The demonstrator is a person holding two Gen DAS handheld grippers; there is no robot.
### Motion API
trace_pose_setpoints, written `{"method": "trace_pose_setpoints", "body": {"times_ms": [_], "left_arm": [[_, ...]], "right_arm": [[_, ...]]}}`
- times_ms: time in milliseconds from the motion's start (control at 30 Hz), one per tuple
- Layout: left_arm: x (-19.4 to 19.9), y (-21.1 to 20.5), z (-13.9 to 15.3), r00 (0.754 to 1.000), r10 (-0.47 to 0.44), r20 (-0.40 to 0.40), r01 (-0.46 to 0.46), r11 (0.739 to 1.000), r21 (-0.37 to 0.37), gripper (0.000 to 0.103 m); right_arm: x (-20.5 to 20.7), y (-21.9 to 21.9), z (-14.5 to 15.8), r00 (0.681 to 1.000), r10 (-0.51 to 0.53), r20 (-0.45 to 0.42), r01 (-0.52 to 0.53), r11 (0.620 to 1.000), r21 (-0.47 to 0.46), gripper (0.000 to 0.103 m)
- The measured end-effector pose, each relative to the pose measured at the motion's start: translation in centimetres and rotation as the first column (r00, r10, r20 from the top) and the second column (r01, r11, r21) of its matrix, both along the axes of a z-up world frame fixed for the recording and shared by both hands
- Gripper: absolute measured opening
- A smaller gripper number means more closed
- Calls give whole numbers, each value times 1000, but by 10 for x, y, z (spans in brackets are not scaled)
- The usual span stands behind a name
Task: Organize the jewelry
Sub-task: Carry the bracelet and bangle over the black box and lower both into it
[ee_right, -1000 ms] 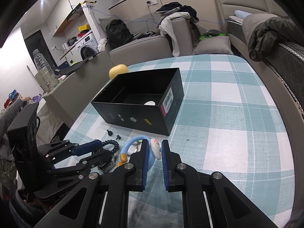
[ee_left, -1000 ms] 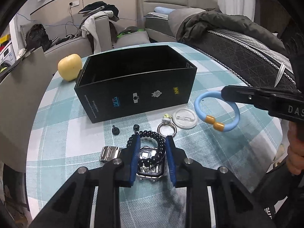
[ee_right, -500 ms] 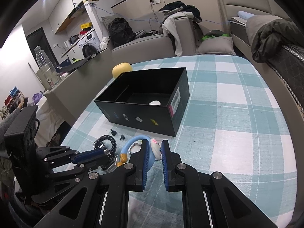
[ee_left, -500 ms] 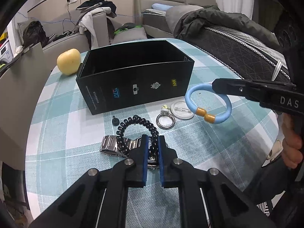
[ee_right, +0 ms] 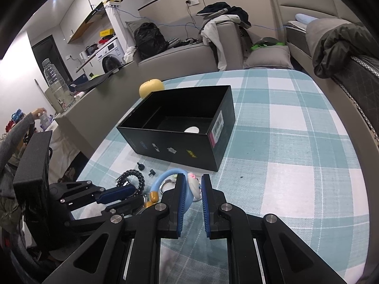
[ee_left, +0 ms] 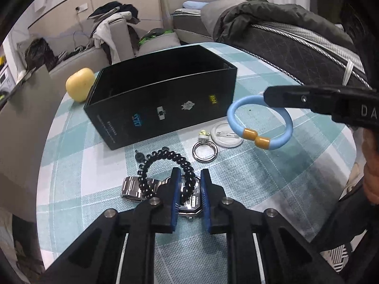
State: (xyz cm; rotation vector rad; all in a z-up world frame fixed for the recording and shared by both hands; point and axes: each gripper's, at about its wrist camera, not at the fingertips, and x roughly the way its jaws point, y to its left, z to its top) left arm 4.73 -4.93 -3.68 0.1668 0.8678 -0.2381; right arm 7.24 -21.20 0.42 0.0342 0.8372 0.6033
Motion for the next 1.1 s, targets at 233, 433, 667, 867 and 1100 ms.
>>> {"method": "trace_pose_setpoints", "body": {"times_ms": [233,433,667,867,1100], "left_arm": [[-5,11,12,999,27,23,-25,996,-80,5],[-17,19,46,992,55,110,-39,989,-140,5],[-4,33,86,966,143,214,-98,974,-206,5],[15,44,110,947,180,267,-120,967,-224,5],[42,49,92,922,212,324,-143,964,-224,5]], "right_arm": [[0,1,4,1000,5,7,-5,1000,7,12],[-3,0,19,999,17,48,-19,999,41,12],[5,5,60,989,12,149,-26,995,91,12],[26,14,80,983,29,179,-46,995,90,12],[55,22,65,988,-8,153,-7,996,94,12]]}}
